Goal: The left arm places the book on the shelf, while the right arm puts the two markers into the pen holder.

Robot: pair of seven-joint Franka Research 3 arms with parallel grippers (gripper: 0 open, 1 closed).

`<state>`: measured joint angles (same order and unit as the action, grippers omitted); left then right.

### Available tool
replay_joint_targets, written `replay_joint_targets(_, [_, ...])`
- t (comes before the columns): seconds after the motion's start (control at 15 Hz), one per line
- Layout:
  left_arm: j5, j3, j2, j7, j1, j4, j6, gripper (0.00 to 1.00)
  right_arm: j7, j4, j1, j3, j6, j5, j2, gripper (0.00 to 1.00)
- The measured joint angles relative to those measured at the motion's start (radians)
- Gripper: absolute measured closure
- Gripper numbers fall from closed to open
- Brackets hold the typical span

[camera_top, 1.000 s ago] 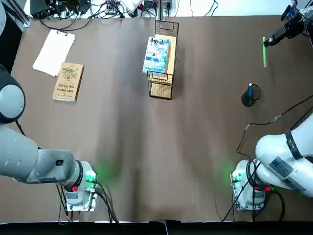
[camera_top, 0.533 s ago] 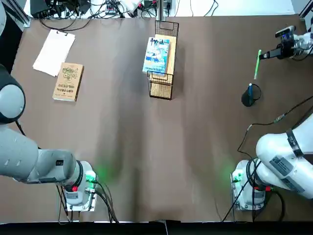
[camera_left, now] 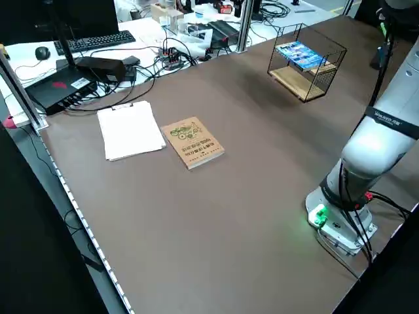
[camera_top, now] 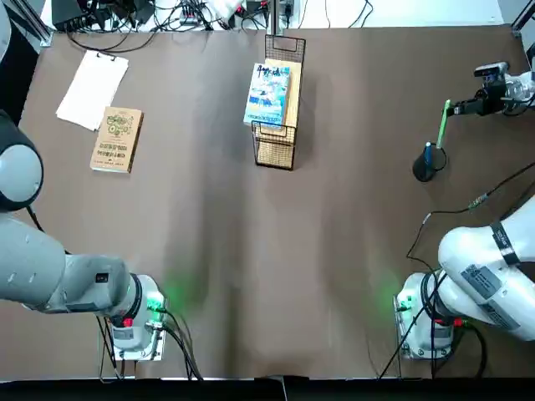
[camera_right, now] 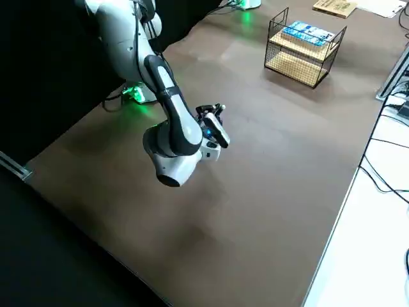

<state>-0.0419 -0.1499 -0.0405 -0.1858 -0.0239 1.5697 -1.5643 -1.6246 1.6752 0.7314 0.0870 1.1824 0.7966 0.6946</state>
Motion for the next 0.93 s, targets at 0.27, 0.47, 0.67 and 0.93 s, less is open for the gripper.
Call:
replay_joint_targets(0.27, [0.0, 0.0, 0.0, 0.0, 0.0, 0.001, 0.0, 0.0, -0.036, -0.008, 0.002, -0.002, 0.027, -0.088, 0.017, 0.82])
replay_joint_targets(0.47, [0.0, 0.0, 0.0, 0.0, 0.0, 0.002, 0.0, 0.0, -0.069, -0.008, 0.002, -0.002, 0.05, -0.107, 0.028, 0.78])
replay_joint_targets(0.67, [0.0, 0.0, 0.0, 0.0, 0.0, 0.002, 0.0, 0.0, -0.075, -0.009, 0.002, -0.002, 0.053, -0.11, 0.032, 0.57])
replay_joint_targets(0.93, [0.0, 0.0, 0.0, 0.0, 0.0, 0.002, 0.0, 0.0, -0.046, -0.02, 0.002, 0.0, 0.051, -0.111, 0.032, 0.57])
